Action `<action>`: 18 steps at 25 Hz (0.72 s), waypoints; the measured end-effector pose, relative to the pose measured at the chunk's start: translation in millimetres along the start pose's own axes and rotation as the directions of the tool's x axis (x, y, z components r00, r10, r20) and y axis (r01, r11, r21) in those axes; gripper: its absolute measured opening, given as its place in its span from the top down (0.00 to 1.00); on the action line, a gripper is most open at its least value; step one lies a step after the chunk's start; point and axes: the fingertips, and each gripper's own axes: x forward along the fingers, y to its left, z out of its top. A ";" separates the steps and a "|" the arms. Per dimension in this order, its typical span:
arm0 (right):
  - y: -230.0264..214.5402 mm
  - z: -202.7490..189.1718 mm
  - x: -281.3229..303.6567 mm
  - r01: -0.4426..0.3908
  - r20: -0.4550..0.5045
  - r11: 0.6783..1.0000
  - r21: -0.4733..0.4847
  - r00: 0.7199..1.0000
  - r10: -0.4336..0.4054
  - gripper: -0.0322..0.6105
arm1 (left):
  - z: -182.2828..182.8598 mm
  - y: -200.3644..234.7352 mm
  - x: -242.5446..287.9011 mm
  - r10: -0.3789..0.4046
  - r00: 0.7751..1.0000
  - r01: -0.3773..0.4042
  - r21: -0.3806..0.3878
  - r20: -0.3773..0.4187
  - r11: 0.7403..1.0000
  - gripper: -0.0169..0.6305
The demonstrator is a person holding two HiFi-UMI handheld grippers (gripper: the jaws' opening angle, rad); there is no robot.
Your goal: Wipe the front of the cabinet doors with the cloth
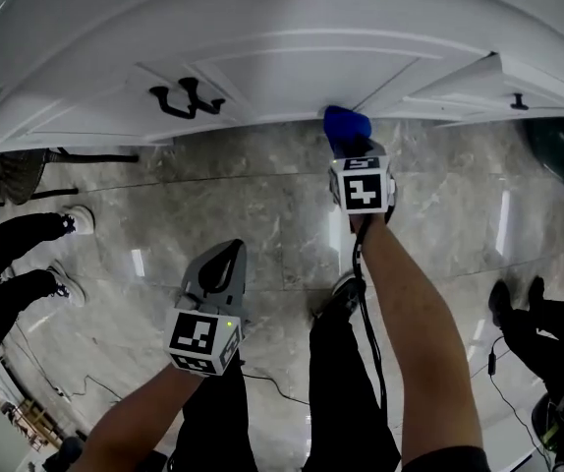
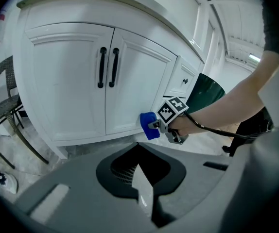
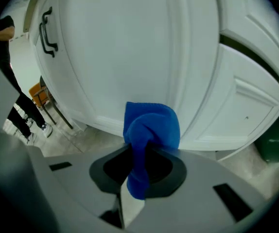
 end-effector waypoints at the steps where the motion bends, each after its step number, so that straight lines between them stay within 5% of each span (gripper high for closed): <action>1: 17.8 -1.2 5.4 -0.027 -0.001 1.000 0.003 1.000 0.027 0.87 | -3.1 9.2 -4.9 0.005 1.000 -0.005 0.005 -0.003 1.000 0.98; 7: 121.5 14.9 46.2 -0.124 0.015 0.992 -0.028 0.992 0.124 0.87 | -6.6 62.0 -39.5 0.007 1.000 -0.008 0.089 0.009 0.996 0.98; 18: 204.3 35.0 115.8 -0.151 -0.012 0.986 -0.066 0.989 0.150 0.87 | -42.3 118.8 -79.8 0.013 1.000 -0.013 0.003 -0.018 1.000 0.98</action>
